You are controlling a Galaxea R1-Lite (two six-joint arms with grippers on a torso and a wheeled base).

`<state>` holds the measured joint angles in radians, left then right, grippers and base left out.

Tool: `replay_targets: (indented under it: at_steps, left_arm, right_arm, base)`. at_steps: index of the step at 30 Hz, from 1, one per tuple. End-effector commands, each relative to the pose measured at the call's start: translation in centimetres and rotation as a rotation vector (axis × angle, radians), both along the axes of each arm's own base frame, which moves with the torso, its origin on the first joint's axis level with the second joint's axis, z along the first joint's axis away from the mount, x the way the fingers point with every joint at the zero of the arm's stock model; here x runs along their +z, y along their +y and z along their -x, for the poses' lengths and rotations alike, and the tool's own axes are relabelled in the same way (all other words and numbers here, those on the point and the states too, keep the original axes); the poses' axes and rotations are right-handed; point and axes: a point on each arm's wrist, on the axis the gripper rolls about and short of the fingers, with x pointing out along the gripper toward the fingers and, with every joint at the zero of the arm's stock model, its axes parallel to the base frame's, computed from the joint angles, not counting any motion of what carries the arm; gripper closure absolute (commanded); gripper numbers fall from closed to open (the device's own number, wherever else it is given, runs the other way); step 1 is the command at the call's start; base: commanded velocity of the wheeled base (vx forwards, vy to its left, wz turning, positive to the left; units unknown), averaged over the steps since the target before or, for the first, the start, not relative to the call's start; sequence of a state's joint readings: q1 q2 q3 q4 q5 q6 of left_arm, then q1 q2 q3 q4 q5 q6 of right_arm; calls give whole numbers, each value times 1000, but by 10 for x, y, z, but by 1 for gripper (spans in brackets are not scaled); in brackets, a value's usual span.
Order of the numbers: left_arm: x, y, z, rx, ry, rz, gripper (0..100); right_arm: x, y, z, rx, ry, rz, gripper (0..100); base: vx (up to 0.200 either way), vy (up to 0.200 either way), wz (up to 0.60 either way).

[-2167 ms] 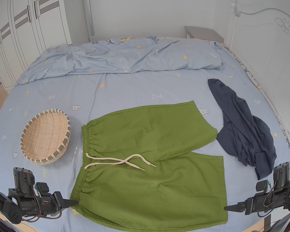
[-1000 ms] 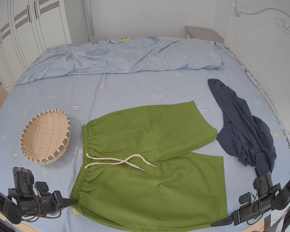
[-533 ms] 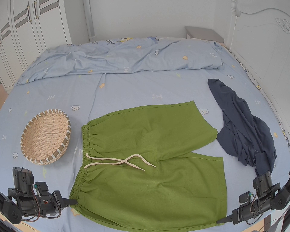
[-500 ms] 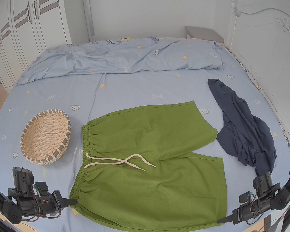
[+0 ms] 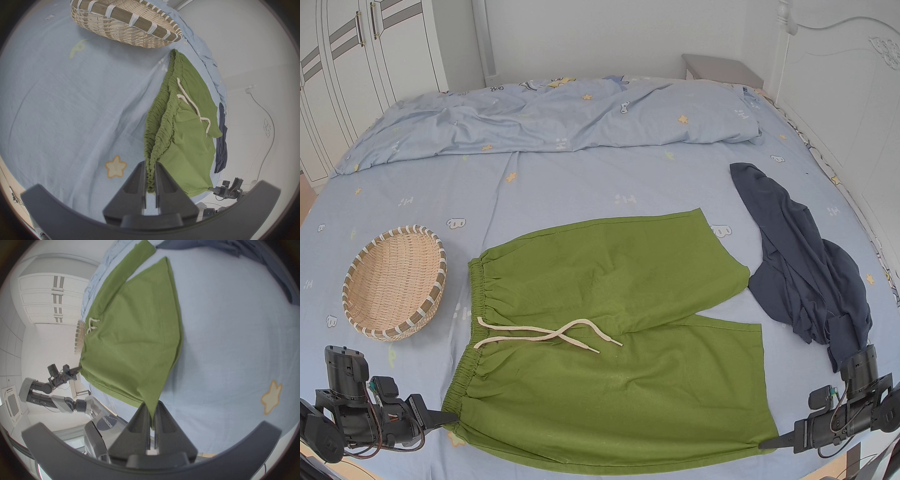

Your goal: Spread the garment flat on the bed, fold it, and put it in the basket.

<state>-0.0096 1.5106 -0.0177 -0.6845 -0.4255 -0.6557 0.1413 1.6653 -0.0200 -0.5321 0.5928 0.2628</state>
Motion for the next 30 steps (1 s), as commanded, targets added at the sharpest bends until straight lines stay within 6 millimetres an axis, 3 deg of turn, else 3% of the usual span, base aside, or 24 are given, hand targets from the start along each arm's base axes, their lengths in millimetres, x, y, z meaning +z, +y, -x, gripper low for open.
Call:
replay_targets:
  at_steps: [1,3,7,10,11,14,17,18,25,30]
  left_arm:
    - [4,0,-6,8,-20,4,100]
    - [6,0,-8,15,-27,4,100]
    - [25,0,-27,55,-29,-11,100]
    - [39,-1,-36,53,-28,-9,100]
    - [54,-2,-43,54,-21,-2,100]
    - [76,-6,-56,40,-24,6,100]
    - [80,-7,-59,39,-30,9,100]
    - [96,-13,-76,24,-57,23,100]
    - [108,-19,-113,18,-79,26,100]
    - [122,-19,-134,23,-83,27,100]
  right_arm:
    - [34,-3,-10,-79,-180,-49,100]
    - [41,-2,-13,-82,-202,-54,100]
    - [93,3,-38,-68,-254,-66,100]
    - [113,4,-48,-64,-272,-70,100]
    - [132,6,-58,-65,-309,-76,100]
    - [154,7,-71,-69,-368,-85,100]
    - [157,7,-73,-69,-372,-86,100]
    - [167,9,-97,-75,-378,-85,100]
    - [193,12,-139,-85,-396,-89,100]
    - [197,15,-166,-86,-399,-90,100]
  base:
    - [0,0,0]
    - [0,0,0]
    - [0,0,0]
    - [0,0,0]
    - [0,0,0]
    - [0,0,0]
    - [0,0,0]
    - [0,0,0]
    - [0,0,0]
    - [0,0,0]
